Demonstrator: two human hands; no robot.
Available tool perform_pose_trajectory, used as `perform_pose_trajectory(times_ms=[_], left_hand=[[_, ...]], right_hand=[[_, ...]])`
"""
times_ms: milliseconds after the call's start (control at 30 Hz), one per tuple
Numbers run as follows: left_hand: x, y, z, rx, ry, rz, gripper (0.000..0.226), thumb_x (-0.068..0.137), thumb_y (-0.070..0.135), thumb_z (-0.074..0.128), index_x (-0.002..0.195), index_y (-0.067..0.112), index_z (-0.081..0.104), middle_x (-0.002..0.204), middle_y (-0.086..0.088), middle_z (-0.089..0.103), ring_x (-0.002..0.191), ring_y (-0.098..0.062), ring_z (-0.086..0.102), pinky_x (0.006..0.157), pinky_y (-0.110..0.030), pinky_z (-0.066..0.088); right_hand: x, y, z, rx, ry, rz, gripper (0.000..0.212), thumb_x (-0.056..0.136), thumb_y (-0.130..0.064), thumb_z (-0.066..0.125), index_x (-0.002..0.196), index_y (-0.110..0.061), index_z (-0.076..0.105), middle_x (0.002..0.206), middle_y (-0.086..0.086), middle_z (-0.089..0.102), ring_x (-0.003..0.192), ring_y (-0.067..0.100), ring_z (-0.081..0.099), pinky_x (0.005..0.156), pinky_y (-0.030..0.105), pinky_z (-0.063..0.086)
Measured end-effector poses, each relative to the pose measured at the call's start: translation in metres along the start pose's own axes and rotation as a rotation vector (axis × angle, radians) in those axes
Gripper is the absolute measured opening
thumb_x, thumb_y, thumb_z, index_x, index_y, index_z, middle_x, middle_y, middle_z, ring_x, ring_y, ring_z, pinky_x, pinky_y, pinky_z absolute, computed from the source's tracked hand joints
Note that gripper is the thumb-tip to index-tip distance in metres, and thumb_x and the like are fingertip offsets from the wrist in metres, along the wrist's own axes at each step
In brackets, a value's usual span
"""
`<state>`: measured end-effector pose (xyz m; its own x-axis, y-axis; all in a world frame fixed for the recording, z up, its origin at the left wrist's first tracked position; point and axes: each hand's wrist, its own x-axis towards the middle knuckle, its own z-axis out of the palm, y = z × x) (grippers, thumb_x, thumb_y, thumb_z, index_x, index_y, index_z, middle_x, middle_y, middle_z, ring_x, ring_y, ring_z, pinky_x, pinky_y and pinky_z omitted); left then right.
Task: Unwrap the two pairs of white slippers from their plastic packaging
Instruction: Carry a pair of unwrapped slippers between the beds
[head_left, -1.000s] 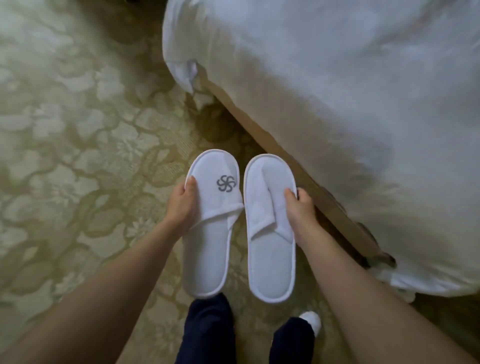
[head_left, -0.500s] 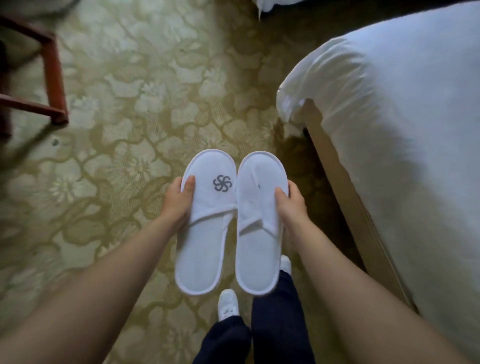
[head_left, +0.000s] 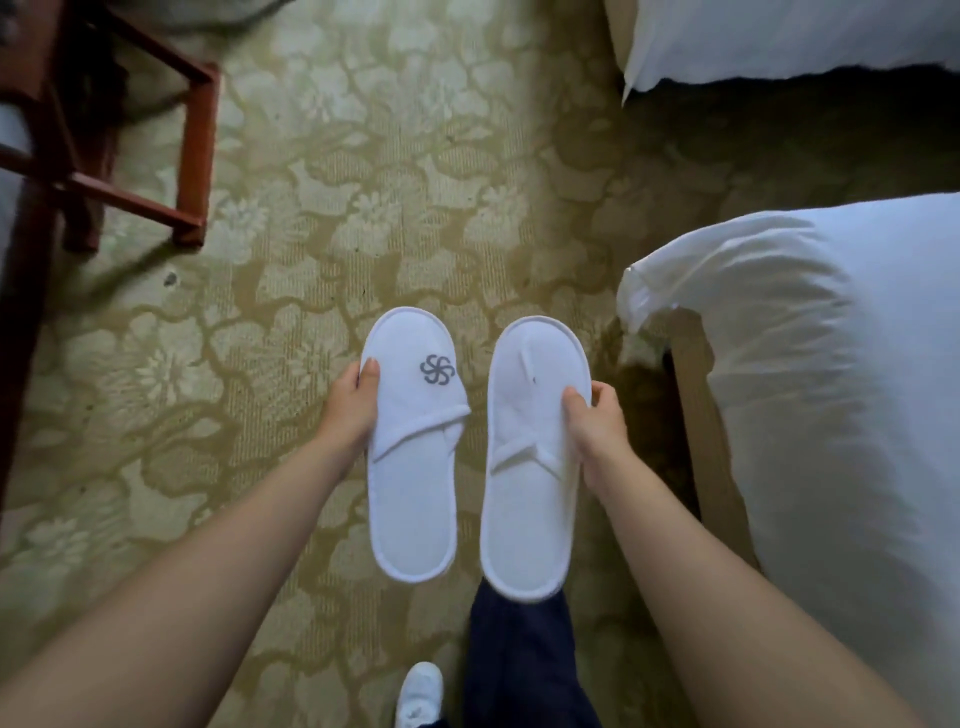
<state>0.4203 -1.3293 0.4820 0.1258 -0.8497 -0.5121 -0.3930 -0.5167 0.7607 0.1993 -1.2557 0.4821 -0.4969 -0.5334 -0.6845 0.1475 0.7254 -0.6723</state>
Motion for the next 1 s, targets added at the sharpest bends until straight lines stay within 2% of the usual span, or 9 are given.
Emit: perform_pose_trajectory(times_ms=[133,233,267,333,433,600,767,900,1000], left_hand=[[0.039,0.040,0.042,-0.005,-0.030,-0.036,0.023,0.099,0.030,0.035,0.097,0.013,0.050,0.098,-0.012,0.055,0.091,-0.019,0.050,0.080,-0.034,0.041],[0.063,0.075,0.074,0.027,-0.057,-0.018,0.024,0.099,0.031,0.035,0.098,0.015,0.053,0.099,-0.008,0.057,0.091,-0.019,0.052,0.079,-0.033,0.041],[0.071,0.087,0.086,0.037,-0.060,-0.008,0.024,0.099,0.031,0.035,0.098,0.016,0.053,0.099,-0.007,0.058,0.092,-0.019,0.053,0.080,-0.032,0.040],[0.086,0.108,0.108,0.041,-0.063,0.012,0.025,0.099,0.031,0.034,0.097,0.015,0.053,0.098,-0.008,0.058,0.093,-0.019,0.052,0.079,-0.033,0.042],[0.109,0.132,0.137,0.083,-0.092,0.039,0.028,0.099,0.030,0.035,0.096,0.010,0.055,0.090,-0.009,0.055,0.083,-0.018,0.049,0.064,-0.031,0.038],[0.159,0.164,0.181,0.098,-0.187,0.022,0.031,0.098,0.030,0.036,0.096,0.004,0.054,0.087,-0.015,0.052,0.081,-0.021,0.047,0.072,-0.034,0.037],[0.220,0.224,0.226,0.123,-0.220,0.075,0.032,0.098,0.030,0.035,0.096,0.006,0.055,0.090,-0.014,0.054,0.083,-0.021,0.048,0.073,-0.033,0.037],[0.265,0.274,0.258,0.164,-0.283,0.138,0.027,0.099,0.027,0.034,0.089,0.008,0.051,0.084,-0.012,0.051,0.079,-0.020,0.045,0.070,-0.031,0.035],[0.298,0.300,0.276,0.196,-0.293,0.141,0.032,0.099,0.026,0.034,0.093,0.003,0.056,0.092,-0.013,0.056,0.084,-0.019,0.048,0.073,-0.032,0.036]], right_hand=[[0.060,-0.042,-0.042,-0.111,-0.060,-0.020,0.030,0.094,-0.025,0.047,0.121,-0.013,0.048,0.111,0.006,0.056,0.092,0.019,0.055,0.074,0.032,0.045],[0.100,-0.073,-0.075,-0.153,-0.027,-0.087,0.027,0.094,-0.022,0.047,0.119,-0.013,0.052,0.101,0.002,0.057,0.078,0.008,0.052,0.059,0.022,0.040],[0.113,-0.082,-0.086,-0.158,0.000,-0.097,0.028,0.094,-0.020,0.047,0.120,-0.013,0.053,0.099,0.000,0.056,0.077,0.008,0.052,0.059,0.022,0.040],[0.133,-0.098,-0.101,-0.164,0.027,-0.098,0.031,0.093,-0.019,0.048,0.123,-0.013,0.053,0.104,0.001,0.056,0.086,0.015,0.054,0.070,0.026,0.042],[0.162,-0.118,-0.114,-0.176,-0.016,-0.074,0.035,0.093,-0.018,0.049,0.127,-0.013,0.051,0.114,0.004,0.058,0.099,0.020,0.055,0.080,0.033,0.044],[0.206,-0.150,-0.118,-0.177,-0.071,-0.098,0.041,0.089,-0.011,0.053,0.130,-0.015,0.049,0.116,0.004,0.058,0.102,0.021,0.055,0.084,0.035,0.048],[0.267,-0.211,-0.120,-0.134,0.024,-0.066,0.054,0.090,-0.018,0.055,0.140,-0.019,0.036,0.126,0.005,0.050,0.109,0.022,0.051,0.088,0.038,0.048],[0.317,-0.261,-0.122,-0.161,0.057,-0.087,0.043,0.091,-0.018,0.053,0.134,-0.018,0.043,0.129,0.005,0.053,0.109,0.019,0.052,0.091,0.036,0.047],[0.347,-0.286,-0.119,-0.192,0.062,-0.048,0.038,0.093,-0.019,0.051,0.130,-0.019,0.046,0.127,0.005,0.055,0.111,0.021,0.053,0.095,0.040,0.047]])
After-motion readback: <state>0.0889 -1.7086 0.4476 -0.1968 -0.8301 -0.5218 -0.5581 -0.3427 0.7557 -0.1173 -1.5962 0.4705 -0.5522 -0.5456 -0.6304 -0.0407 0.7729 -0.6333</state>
